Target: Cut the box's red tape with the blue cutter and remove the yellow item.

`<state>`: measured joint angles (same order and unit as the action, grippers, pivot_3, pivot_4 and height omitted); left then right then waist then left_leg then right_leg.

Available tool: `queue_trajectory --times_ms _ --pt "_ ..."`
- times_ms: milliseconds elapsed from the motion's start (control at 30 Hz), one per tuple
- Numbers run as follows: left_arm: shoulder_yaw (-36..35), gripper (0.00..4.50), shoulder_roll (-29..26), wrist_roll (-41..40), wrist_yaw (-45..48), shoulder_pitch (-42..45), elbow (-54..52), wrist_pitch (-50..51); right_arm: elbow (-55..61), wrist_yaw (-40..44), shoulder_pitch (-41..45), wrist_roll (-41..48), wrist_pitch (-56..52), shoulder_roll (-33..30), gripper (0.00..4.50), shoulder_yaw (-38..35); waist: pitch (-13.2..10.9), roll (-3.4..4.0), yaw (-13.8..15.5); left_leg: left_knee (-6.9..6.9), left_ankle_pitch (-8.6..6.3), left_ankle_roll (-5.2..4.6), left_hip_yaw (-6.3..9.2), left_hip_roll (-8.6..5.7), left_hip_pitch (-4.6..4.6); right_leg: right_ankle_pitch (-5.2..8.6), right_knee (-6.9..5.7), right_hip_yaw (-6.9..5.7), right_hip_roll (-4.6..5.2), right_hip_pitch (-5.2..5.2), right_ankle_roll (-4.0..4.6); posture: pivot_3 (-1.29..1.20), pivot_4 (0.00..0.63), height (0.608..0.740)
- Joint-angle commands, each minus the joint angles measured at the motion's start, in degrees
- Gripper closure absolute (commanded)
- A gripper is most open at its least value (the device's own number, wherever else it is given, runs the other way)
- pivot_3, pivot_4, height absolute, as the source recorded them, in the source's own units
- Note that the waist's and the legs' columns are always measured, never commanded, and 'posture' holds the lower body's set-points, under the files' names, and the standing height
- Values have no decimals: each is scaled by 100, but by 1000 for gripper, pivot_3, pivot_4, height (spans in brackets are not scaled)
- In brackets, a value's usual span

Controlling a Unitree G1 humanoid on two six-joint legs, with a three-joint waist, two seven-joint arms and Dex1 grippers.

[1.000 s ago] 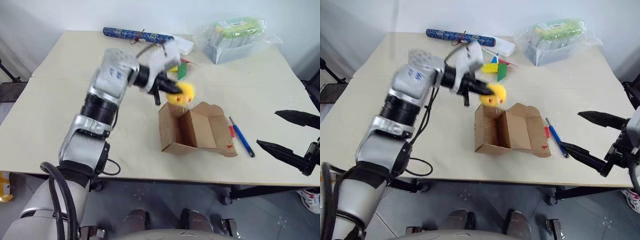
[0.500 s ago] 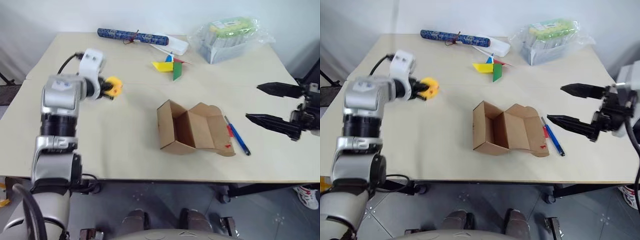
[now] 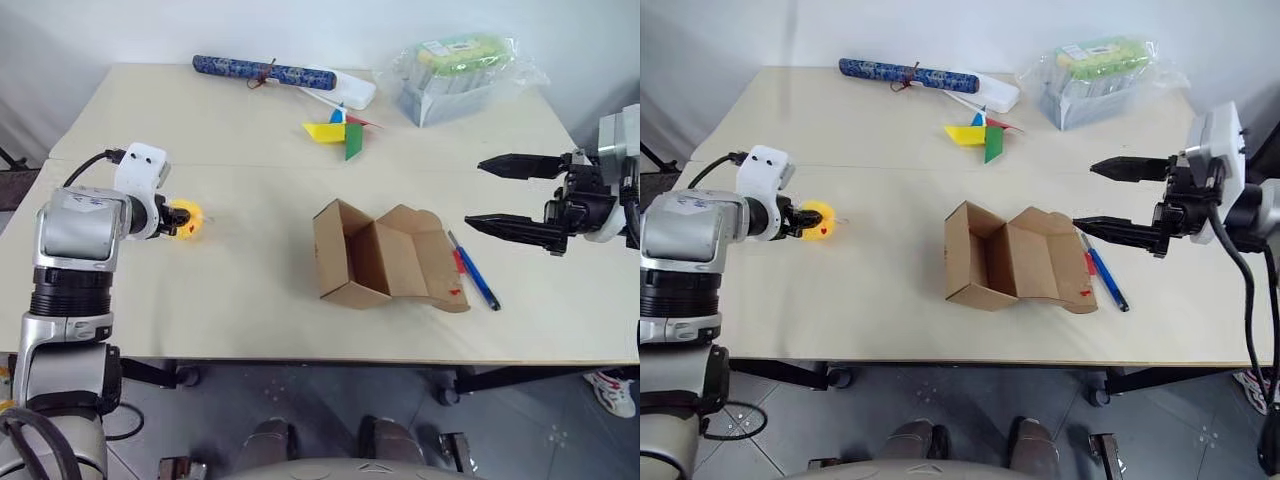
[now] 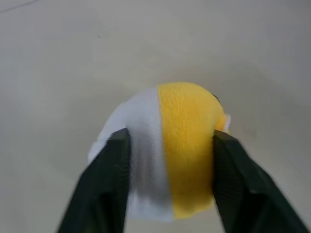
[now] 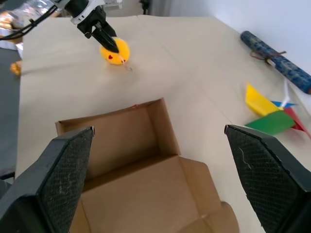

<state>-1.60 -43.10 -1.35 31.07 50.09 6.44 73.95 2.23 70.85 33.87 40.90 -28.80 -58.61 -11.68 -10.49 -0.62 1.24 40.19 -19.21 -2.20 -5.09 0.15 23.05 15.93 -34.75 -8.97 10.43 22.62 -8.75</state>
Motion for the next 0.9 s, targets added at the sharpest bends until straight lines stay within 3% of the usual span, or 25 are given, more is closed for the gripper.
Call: queue_trajectory --times_ms 33,133,300,400,633,900 --pt "-333 913 -402 -402 358 -118 -626 80 -61 123 221 -99 134 -18 0 -101 0 0 5 0 0 0 0 0 1 0 1 0 0 1 0 0 150 740" --pt "-903 22 -486 -815 592 -388 -966 -191 -160 199 279 -181 156 6 0 -100 0 0 10 0 0 1 2 2 0 0 -1 0 0 1 0 0 150 740" --pt "-1948 22 -643 -1467 1167 -1137 -1457 -1321 -305 359 280 -282 181 -66 0 -121 0 0 -6 -2 -1 3 1 6 -1 0 1 -1 -1 1 1 0 150 740" --pt "-2678 22 -409 -1947 1842 -1988 -1963 -2838 -526 468 196 -436 275 -156 0 -183 0 1 -15 -2 -2 5 -1 8 -2 0 4 0 0 1 1 0 150 740" --pt "-2813 22 -384 -3292 3295 -3806 -2703 -3105 -1555 983 -876 -898 925 -472 0 -608 0 1 38 -4 -3 5 -2 7 -9 0 9 -2 2 -9 1 0 150 740" --pt "-2968 22 -422 -3474 3751 -4667 -2098 -3889 -2431 1189 -2021 -1341 1728 -606 0 -1016 3 15 -53 -20 -3 5 -23 13 -52 5 8 15 0 -20 10 0 150 740"
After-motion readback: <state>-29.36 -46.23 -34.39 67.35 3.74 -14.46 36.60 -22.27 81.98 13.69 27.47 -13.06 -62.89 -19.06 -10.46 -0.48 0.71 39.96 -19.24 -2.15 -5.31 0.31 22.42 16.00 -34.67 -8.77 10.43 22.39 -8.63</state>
